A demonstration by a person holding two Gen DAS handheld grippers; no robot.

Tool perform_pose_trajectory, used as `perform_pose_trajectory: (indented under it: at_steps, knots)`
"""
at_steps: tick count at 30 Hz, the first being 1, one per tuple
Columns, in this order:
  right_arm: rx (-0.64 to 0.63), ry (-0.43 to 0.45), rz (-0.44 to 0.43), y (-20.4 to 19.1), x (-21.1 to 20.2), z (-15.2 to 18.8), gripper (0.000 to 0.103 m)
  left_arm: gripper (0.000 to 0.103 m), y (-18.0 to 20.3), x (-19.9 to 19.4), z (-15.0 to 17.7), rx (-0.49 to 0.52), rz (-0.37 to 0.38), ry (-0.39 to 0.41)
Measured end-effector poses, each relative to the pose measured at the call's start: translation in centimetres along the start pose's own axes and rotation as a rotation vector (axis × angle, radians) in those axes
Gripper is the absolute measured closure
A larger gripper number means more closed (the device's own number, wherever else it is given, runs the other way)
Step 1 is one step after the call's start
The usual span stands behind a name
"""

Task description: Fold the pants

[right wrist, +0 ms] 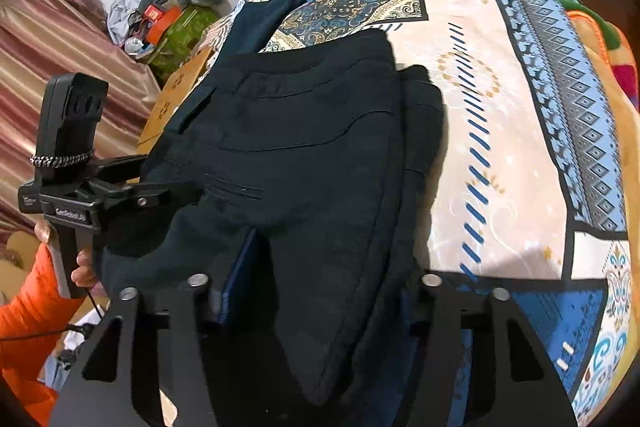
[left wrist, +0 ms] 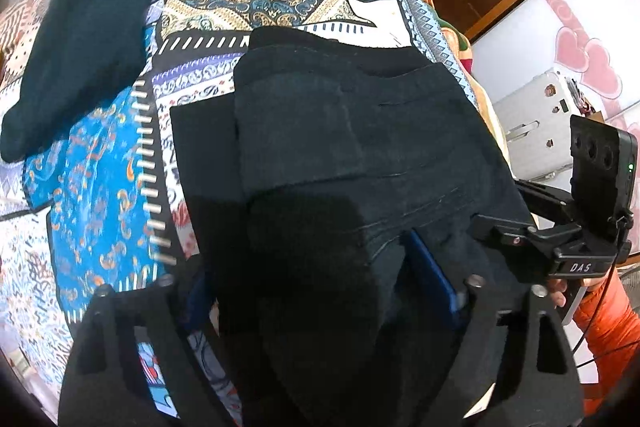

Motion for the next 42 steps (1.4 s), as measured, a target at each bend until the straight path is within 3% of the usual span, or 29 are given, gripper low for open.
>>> perform_pose_trajectory:
  at_steps: [3, 4, 8, 12, 18, 23, 27, 33, 42]
  knots:
    - [-0.042, 0.002, 0.038, -0.7, -0.3, -0.2, 0.062, 0.035, 0.2, 0.1, -0.7, 0.000, -0.001, -0.004]
    - [-0.061, 0.009, 0.054, -0.9, -0.4, -0.4, 0.071, 0.037, 0.3, 0.0, -0.8, 0.004, -0.004, -0.003]
    - [-0.168, 0.039, 0.152, -2.8, -1.2, -0.3, 0.080, 0.050, 1.6, -0.7, -0.7, 0.055, -0.047, 0.023]
    - [-0.169, 0.076, 0.136, -3.3, -2.7, -0.3, 0.087, 0.067, 2.3, -2.0, -0.2, 0.064, -0.049, 0.049]
    - [-0.210, 0.159, 0.123, -5.7, -5.2, -1.3, 0.088, 0.070, 3.7, -5.4, 0.8, 0.099, -0.100, 0.141]
    - [-0.250, 0.233, 0.108, -8.3, -6.9, -4.0, 0.089, 0.070, 3.0, -10.1, 0.8, 0.101, -0.142, 0.274]
    - [-0.281, 0.287, 0.096, -10.5, -7.0, -7.4, 0.089, 0.070, 1.2, -13.8, 0.1, 0.093, -0.195, 0.386]
    - [-0.339, 0.332, 0.090, -14.2, -5.4, -13.2, 0.089, 0.070, -3.8, -18.1, -2.5, 0.061, -0.266, 0.482]
    - [-0.363, 0.344, 0.063, -17.5, 1.4, -22.2, 0.089, 0.070, -15.1, -19.9, -8.2, -0.030, -0.315, 0.511]
Point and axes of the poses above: each gripper's, at about its wrist camera, not at the fingertips, and x roughly the way its jaws point, y to its right, z to its underside, the point moved 3 cm from there along x, roughly the way its jaws point, and after that the axes turned 11 degrees about -y, right-handed, at the moved point
